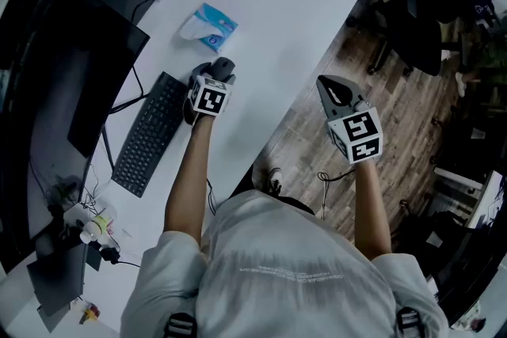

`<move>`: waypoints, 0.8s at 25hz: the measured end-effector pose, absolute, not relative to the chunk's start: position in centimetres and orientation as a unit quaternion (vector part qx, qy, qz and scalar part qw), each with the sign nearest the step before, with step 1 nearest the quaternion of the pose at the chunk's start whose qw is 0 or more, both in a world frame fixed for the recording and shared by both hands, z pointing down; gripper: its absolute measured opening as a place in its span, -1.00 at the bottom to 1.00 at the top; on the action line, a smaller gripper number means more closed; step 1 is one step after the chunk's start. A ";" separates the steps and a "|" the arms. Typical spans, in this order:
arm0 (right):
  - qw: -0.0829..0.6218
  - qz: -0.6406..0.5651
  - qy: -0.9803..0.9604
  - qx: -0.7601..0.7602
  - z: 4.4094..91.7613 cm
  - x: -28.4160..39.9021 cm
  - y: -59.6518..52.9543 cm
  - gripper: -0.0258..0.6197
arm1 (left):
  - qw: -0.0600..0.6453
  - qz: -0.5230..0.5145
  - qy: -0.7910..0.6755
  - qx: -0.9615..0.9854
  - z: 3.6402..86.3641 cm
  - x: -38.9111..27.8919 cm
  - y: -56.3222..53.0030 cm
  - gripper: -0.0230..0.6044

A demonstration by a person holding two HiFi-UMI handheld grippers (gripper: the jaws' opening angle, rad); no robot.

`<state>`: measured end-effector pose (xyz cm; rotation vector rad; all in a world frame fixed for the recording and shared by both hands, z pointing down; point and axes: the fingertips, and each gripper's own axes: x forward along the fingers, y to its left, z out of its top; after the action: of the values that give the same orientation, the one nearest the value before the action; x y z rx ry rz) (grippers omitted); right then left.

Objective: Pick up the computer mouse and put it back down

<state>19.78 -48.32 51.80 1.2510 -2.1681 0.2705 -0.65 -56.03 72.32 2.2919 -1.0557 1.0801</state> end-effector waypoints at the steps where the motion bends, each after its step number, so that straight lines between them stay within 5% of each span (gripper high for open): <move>1: 0.306 0.102 -0.819 0.475 51.7 20.0 -48.1 -0.92 | 0.197 0.381 -0.379 0.820 72.2 -0.7 -56.1 0.02; 20: 0.264 0.058 -0.820 0.505 47.0 22.6 -43.5 -0.92 | 0.126 0.287 -0.437 0.843 60.1 -3.2 -52.7 0.02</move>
<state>22.57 -43.54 47.04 1.3666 -2.2158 0.1559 -3.18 -52.73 60.06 2.4566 -1.2719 0.8360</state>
